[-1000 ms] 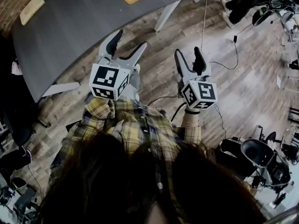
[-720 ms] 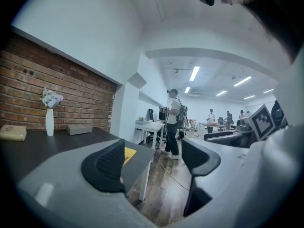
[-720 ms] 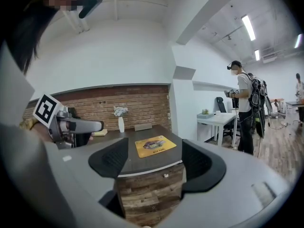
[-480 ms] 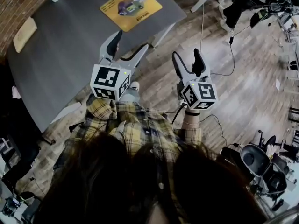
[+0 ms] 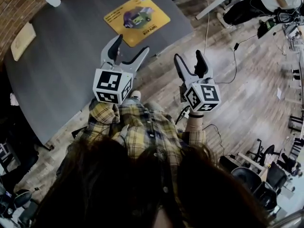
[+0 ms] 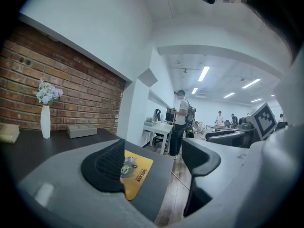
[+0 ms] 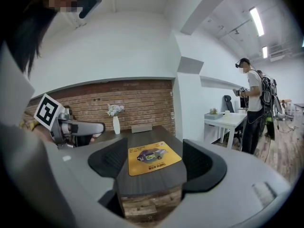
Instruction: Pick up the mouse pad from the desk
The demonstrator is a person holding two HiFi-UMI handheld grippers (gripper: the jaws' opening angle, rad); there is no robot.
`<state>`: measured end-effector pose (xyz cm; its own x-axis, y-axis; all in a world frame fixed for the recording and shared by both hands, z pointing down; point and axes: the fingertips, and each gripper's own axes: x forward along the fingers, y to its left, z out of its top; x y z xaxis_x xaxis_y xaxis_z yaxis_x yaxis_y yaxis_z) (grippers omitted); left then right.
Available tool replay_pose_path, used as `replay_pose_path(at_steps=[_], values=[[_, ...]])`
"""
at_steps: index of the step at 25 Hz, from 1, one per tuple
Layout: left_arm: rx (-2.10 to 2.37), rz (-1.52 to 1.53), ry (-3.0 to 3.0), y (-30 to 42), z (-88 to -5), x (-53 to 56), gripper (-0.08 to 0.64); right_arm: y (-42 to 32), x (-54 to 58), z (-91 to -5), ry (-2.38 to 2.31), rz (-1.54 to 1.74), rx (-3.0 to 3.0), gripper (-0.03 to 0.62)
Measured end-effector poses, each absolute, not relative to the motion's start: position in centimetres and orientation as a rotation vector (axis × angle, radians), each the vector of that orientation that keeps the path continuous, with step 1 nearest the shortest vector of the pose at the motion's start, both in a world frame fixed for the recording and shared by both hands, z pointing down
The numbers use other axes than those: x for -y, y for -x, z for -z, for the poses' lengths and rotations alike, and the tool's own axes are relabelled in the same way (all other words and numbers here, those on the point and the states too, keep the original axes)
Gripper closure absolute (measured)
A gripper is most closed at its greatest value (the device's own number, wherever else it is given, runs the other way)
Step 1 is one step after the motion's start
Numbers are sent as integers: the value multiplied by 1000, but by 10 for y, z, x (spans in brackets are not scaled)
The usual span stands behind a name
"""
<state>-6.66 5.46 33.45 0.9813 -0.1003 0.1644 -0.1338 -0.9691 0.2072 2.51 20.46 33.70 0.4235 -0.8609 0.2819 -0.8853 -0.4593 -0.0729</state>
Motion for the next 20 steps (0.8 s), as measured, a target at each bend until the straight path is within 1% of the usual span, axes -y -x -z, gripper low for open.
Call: replay_pose_path(at_steps=[10,20], values=[[292,-272,-2880,69,-352,-18,189,-31,-142,-352,-2431,-473,1725,252],[587,-279,-2855,53,-366,43,189,-86,-62,-369,-2299,-470,1941,252]])
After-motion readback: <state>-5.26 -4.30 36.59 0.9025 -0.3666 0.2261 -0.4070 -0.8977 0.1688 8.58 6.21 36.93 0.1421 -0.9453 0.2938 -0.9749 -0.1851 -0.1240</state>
